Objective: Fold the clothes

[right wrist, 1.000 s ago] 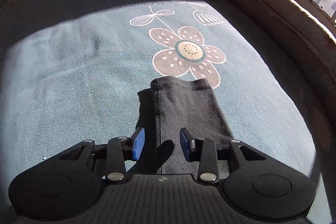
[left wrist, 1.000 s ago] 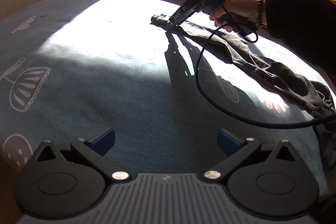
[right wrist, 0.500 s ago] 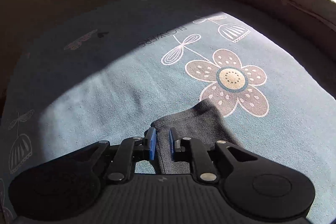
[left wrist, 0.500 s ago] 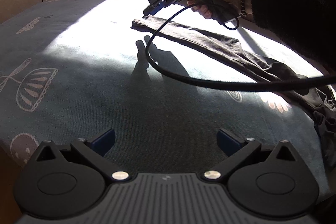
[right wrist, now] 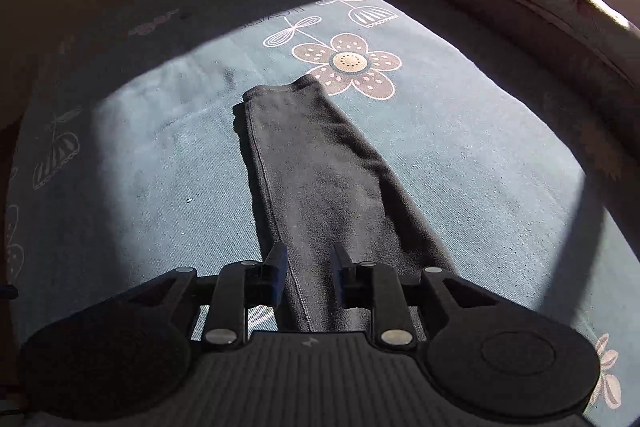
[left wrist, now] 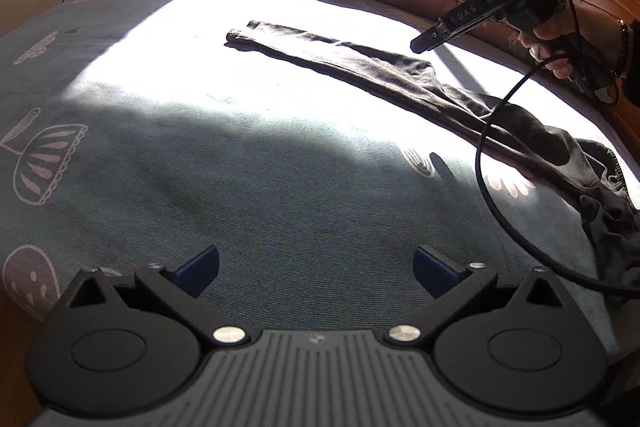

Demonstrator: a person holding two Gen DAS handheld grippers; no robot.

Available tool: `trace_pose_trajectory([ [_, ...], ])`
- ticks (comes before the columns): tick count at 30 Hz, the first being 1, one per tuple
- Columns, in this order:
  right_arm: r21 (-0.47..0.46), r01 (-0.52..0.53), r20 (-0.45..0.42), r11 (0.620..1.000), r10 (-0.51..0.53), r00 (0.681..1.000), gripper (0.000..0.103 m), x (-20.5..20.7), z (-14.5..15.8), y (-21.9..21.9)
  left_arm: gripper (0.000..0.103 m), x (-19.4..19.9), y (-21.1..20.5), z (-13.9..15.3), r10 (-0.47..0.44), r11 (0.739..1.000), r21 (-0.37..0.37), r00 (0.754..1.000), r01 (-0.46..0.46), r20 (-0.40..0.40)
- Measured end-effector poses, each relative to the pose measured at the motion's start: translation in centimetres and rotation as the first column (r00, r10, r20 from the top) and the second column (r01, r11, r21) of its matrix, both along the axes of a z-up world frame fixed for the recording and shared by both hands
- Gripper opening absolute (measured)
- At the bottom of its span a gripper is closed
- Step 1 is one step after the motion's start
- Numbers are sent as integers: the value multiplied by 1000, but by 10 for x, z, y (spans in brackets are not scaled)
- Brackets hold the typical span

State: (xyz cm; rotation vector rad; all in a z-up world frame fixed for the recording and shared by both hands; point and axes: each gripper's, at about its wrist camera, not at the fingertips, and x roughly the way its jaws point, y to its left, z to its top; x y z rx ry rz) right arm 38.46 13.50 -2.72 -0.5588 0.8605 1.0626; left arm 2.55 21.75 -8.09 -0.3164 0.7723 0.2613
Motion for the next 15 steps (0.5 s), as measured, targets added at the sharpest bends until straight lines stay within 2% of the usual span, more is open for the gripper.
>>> trace_pose_trajectory([
  [6,-32,158,-94,987,-160,983,31,-36,-21,-112,103,6,-21,6,-60,998,4,998,60,-9],
  [10,-51,225,-135,973,-230,964,31,-75,-45,-165,103,12,-40,12,-104,994,14,994,104,-26],
  [15,45,302,-217,952,-286,933,33,-122,-57,-203,103,16,-65,22,-145,988,47,988,147,-47],
])
